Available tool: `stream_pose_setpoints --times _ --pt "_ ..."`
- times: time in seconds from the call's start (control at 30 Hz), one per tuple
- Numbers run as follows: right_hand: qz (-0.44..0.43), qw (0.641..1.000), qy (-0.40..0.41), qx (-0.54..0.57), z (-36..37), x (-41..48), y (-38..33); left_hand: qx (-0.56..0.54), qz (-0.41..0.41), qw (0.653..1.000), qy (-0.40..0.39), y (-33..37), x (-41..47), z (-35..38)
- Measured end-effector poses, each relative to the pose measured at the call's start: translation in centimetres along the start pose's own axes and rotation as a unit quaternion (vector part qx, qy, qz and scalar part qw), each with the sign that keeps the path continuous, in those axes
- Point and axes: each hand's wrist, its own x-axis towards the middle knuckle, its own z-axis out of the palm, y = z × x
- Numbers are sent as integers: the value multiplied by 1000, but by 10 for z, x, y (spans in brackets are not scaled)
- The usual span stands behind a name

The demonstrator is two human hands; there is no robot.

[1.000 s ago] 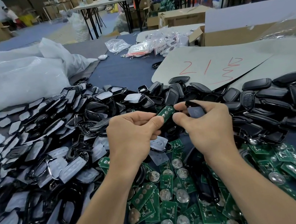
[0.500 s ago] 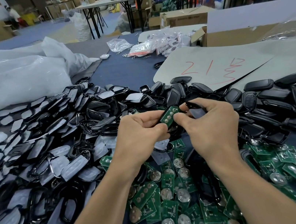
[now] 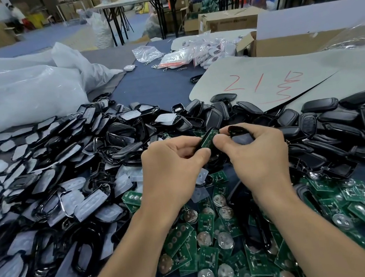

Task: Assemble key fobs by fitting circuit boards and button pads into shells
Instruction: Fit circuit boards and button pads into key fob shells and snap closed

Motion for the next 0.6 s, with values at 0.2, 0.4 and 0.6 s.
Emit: stream_pose_setpoints --times 0.2,0.4,0.6 --pt "143 982 -24 118 8 2 1 74 77 994 36 4 -4 4" --pt "191 948 -75 243 5 5 -2 85 107 991 -7 -4 -5 4" --pt "204 943 -78 250 2 8 -4 14 70 997 -22 -5 -1 4"
